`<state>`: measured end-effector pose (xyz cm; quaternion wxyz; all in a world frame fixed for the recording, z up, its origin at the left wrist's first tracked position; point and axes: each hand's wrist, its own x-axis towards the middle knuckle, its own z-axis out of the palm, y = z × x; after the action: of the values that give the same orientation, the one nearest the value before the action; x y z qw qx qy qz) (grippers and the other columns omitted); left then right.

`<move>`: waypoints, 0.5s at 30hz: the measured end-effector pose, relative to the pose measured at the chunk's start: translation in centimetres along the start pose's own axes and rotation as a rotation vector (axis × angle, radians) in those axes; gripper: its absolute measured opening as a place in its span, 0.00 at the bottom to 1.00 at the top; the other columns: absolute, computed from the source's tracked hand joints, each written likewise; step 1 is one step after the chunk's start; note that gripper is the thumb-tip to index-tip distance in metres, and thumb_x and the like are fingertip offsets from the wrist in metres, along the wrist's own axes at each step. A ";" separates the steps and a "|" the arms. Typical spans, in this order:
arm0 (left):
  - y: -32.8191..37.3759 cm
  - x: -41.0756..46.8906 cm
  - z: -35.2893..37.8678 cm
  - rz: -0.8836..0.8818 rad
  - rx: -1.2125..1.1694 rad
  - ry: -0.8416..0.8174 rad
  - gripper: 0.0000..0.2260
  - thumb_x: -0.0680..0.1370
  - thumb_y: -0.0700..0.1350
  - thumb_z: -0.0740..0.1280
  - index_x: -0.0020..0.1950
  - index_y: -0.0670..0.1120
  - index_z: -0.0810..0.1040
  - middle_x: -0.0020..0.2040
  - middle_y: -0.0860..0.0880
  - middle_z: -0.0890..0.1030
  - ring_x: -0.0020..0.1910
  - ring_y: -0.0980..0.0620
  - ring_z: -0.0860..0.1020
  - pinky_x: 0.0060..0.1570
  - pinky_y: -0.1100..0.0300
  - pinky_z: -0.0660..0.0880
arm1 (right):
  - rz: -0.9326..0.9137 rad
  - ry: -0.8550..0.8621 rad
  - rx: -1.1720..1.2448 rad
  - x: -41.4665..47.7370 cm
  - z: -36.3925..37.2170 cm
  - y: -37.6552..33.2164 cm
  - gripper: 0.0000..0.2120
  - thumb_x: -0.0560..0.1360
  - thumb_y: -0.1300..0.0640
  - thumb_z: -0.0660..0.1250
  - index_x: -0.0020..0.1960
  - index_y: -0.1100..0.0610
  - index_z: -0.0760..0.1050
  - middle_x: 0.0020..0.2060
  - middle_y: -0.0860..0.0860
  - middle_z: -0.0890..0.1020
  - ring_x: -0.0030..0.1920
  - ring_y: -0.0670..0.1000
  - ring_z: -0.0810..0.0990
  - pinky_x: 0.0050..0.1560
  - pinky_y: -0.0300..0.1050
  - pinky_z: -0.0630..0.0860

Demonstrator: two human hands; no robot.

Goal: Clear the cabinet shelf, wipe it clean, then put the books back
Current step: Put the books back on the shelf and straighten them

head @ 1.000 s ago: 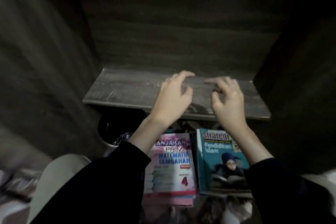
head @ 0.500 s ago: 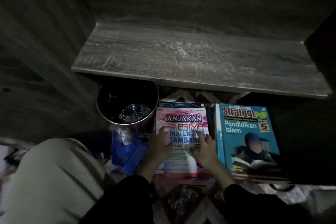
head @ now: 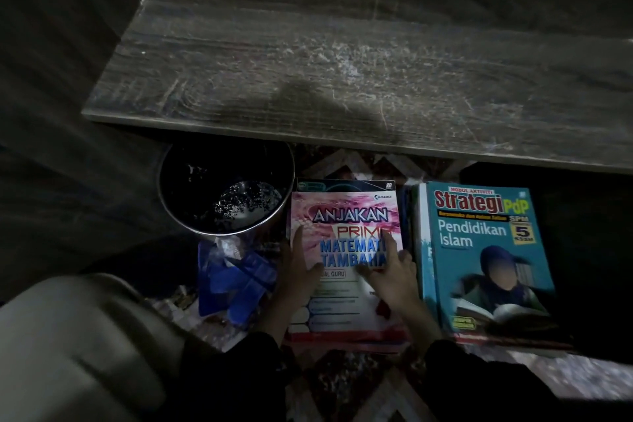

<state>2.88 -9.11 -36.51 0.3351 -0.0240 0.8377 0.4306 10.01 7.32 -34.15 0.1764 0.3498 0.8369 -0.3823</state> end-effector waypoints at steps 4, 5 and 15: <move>0.0 0.0 0.1 -0.002 0.004 0.022 0.37 0.78 0.38 0.64 0.78 0.57 0.46 0.79 0.46 0.46 0.76 0.43 0.56 0.59 0.57 0.66 | 0.034 -0.054 0.090 0.3 -0.3 0.2 0.39 0.72 0.43 0.70 0.76 0.39 0.51 0.61 0.59 0.69 0.63 0.60 0.67 0.62 0.51 0.64; 0.0 0.0 0.1 -0.004 0.004 0.041 0.36 0.78 0.38 0.64 0.78 0.56 0.47 0.79 0.46 0.47 0.75 0.43 0.57 0.59 0.58 0.67 | 0.042 -0.075 0.111 0.4 -0.2 0.3 0.39 0.72 0.42 0.70 0.75 0.37 0.51 0.60 0.58 0.70 0.63 0.60 0.68 0.61 0.50 0.64; 0.6 -0.5 -0.2 0.016 -0.225 0.162 0.26 0.74 0.33 0.62 0.68 0.53 0.64 0.64 0.40 0.72 0.42 0.43 0.77 0.36 0.53 0.74 | 0.134 -0.102 0.296 1.1 -0.3 0.1 0.37 0.69 0.45 0.73 0.71 0.35 0.57 0.55 0.53 0.71 0.54 0.56 0.74 0.60 0.51 0.73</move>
<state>2.98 -8.95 -35.73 0.2579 -0.0897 0.8086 0.5212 9.33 8.12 -34.66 0.1904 0.4072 0.7363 -0.5058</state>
